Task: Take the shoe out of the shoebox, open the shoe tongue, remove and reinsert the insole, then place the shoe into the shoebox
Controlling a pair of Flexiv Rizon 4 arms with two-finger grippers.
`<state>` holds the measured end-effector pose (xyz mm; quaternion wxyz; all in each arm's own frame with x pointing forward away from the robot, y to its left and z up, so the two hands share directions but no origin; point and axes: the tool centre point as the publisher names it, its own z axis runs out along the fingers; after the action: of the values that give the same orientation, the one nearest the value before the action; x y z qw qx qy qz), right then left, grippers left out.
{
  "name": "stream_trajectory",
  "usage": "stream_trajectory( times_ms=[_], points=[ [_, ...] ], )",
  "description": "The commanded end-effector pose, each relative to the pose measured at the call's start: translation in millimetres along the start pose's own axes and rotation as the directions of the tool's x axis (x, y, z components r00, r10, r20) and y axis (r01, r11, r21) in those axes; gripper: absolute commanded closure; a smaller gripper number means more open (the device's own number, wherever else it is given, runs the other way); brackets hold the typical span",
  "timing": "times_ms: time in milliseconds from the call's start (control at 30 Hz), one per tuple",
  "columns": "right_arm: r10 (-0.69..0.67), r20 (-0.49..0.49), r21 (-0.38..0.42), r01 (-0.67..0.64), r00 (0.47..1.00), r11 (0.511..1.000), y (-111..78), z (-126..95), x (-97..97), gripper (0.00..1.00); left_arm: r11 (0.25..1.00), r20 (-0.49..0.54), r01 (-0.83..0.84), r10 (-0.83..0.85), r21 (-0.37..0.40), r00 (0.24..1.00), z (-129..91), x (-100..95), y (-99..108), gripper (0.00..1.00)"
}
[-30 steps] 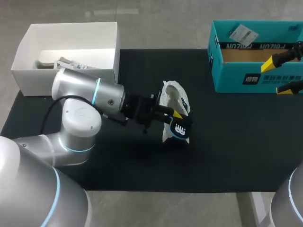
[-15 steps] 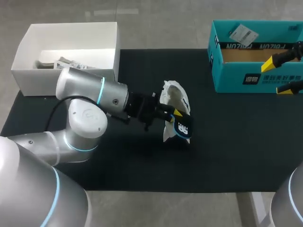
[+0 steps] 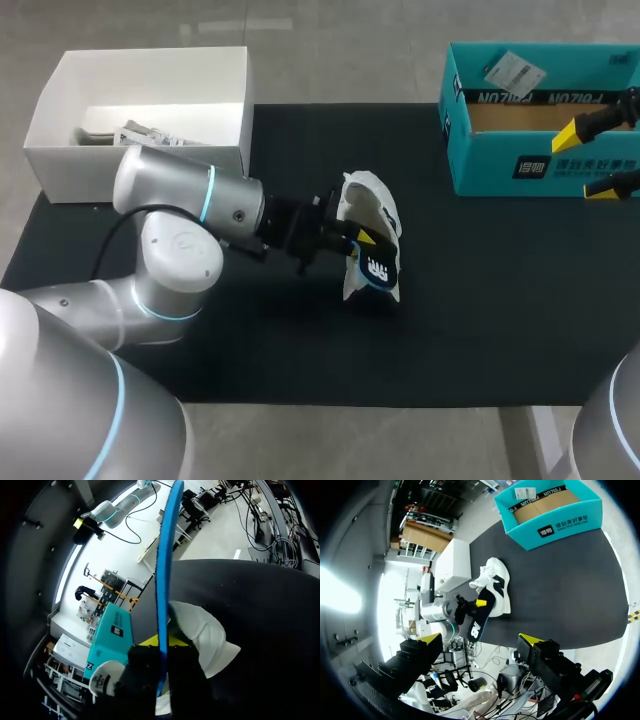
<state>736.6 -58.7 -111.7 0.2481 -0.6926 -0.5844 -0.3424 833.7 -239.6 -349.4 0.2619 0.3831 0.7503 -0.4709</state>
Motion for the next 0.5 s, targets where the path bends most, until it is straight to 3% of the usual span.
stream_trajectory(
  times_ms=[33,233,267,500],
  points=[
    [0.001,0.002,-0.002,-0.001,1.000,1.000,-0.5,0.5,-0.4,0.00,1.000,0.003,0.007,-0.007,-0.003,1.000,8.1,-2.7,6.6,1.00],
    [0.001,0.002,-0.002,-0.001,1.000,1.000,-0.5,0.5,-0.4,0.00,0.999,0.013,0.034,-0.034,0.023,0.999,6.4,-8.1,0.1,1.00],
    [0.001,0.002,-0.002,-0.001,1.000,1.000,-0.5,0.5,-0.4,0.00,0.999,0.013,0.038,-0.038,0.034,0.999,4.6,-9.4,-3.9,0.81],
    [0.001,0.002,-0.002,-0.001,1.000,1.000,-0.5,0.5,-0.4,0.00,0.997,0.003,0.038,-0.039,0.064,0.999,-5.1,-14.9,-26.5,0.62]
  ],
)
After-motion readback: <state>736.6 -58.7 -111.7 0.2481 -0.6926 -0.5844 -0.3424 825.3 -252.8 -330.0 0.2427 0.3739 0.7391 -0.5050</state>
